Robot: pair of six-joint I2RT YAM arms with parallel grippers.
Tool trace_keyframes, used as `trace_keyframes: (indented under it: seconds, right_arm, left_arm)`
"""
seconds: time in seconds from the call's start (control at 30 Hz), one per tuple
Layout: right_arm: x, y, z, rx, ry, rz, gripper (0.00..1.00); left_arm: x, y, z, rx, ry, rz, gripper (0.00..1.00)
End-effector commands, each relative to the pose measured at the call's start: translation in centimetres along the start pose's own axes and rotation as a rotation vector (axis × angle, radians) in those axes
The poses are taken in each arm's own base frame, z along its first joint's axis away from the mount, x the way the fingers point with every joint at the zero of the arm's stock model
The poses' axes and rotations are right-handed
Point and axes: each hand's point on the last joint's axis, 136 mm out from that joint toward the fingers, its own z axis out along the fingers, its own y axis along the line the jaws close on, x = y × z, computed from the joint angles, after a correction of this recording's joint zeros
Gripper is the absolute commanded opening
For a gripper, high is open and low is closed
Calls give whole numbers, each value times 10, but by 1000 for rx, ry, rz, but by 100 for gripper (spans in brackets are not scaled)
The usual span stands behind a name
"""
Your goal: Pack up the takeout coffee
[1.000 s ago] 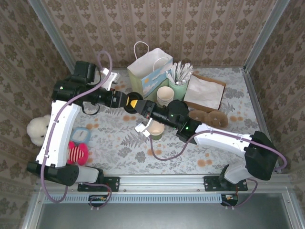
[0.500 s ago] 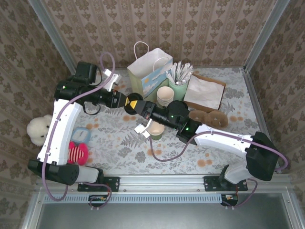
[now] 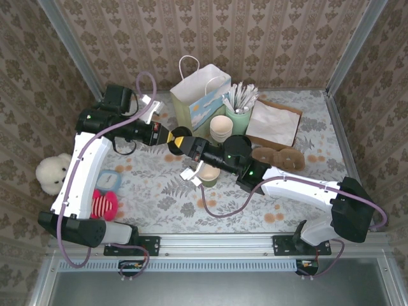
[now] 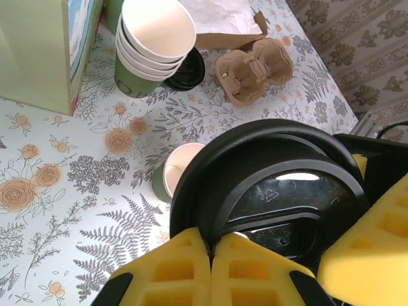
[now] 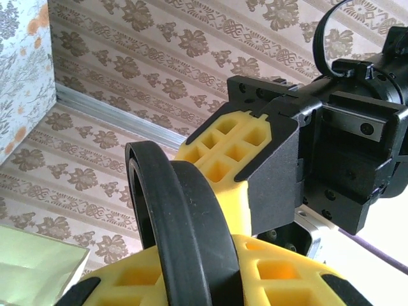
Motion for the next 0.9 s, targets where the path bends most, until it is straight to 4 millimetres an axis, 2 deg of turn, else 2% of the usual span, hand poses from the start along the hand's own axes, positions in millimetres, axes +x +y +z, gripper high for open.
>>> trace_keyframes:
  seconds: [0.0,0.07,0.1,0.17,0.2,0.27,0.33,0.37,0.43,0.57,0.63,0.67,0.73,0.8,0.87]
  right_arm:
    - [-9,-14,-3,-31,-3,62,33]
    - [-15,1,-4,-183,45,227,67]
    - [-11,1,-7,-243,97,354,80]
    - [6,-7,-16,-375,267,740,89]
    - [-1,2,-26,-502,293,903,99]
    - [-12,9,-38,-644,349,1191,100]
    - [-27,20,-43,-685,358,1306,100]
    - [-27,22,-42,-657,375,1357,100]
    - [-21,20,-37,-550,420,1484,100]
    - [4,-6,-30,-332,460,1877,100]
    - [15,6,-27,-239,534,2123,100]
    - [28,3,-34,-169,561,2232,100]
    - [42,30,-43,-95,717,2449,100]
    - [55,65,-64,9,987,2605,100]
    - [54,90,-76,7,1081,2742,100]
  left_arm:
    - [-16,10,-7,-94,-88,21,0]
    - [-18,20,-9,-149,-113,14,0]
    - [-18,27,-10,-192,-119,-6,0]
    - [-14,43,-13,-277,-104,-67,0]
    - [-11,45,-13,-292,-93,-80,0]
    - [-4,50,-15,-323,-75,-110,0]
    - [0,53,-17,-350,-76,-118,0]
    - [3,56,-18,-366,-78,-123,0]
    - [7,62,-21,-409,-89,-134,0]
    - [16,71,-24,-468,-98,-183,0]
    - [21,73,-22,-468,-103,-209,0]
    - [23,72,-20,-466,-106,-223,0]
    - [26,69,-15,-448,-112,-240,0]
    - [31,66,-11,-448,-107,-250,0]
    - [40,65,-7,-464,-91,-260,0]
